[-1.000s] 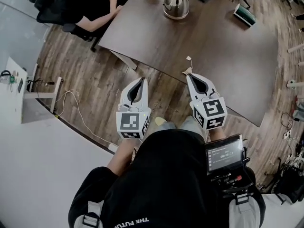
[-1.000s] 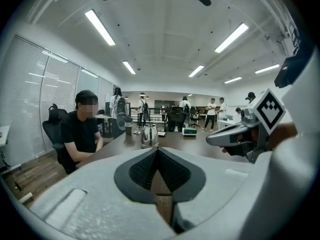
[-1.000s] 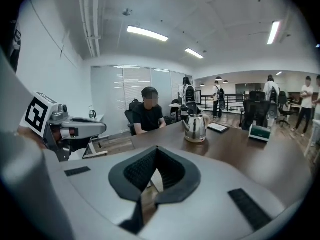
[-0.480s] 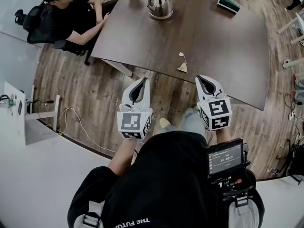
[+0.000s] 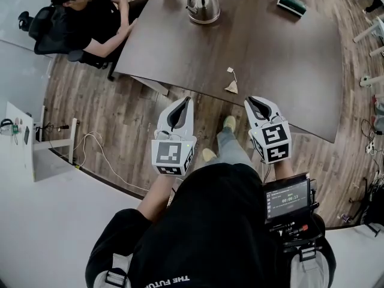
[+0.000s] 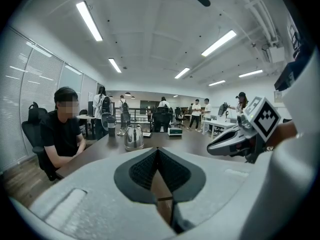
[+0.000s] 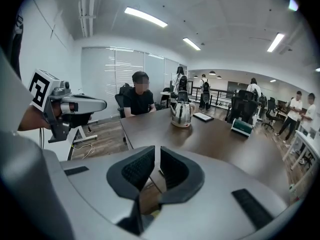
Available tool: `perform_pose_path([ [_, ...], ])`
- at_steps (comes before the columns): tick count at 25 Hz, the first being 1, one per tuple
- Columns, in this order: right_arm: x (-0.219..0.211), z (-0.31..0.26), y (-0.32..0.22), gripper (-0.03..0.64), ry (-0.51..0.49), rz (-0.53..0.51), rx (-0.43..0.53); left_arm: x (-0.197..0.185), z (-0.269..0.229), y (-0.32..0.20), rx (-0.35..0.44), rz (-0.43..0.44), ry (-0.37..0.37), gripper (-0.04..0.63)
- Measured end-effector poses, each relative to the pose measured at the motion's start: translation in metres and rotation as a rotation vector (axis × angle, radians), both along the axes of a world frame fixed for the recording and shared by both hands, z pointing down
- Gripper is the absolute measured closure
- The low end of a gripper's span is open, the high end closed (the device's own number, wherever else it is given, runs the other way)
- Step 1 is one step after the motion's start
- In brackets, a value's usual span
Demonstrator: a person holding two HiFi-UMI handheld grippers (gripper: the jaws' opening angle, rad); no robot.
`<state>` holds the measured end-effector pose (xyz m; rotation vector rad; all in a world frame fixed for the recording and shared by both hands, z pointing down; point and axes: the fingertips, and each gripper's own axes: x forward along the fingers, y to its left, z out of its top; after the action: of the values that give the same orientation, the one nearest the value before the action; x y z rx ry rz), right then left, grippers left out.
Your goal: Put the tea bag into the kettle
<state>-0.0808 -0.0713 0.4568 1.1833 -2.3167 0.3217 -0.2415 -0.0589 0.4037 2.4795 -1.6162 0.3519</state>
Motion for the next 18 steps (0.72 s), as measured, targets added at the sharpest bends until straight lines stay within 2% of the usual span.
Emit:
perform_pose_path([
  [11,-0.003,0.021,-0.046,0.568,0.015,-0.07,-0.059,0.016,-0.002,-0.059,-0.006,0.01,-0.011,0.592],
  [18,-0.007,0.033,-0.053,0.537,0.037,-0.164,-0.107,0.029,0.002,-0.087,-0.024,0.014,-0.016,0.592],
])
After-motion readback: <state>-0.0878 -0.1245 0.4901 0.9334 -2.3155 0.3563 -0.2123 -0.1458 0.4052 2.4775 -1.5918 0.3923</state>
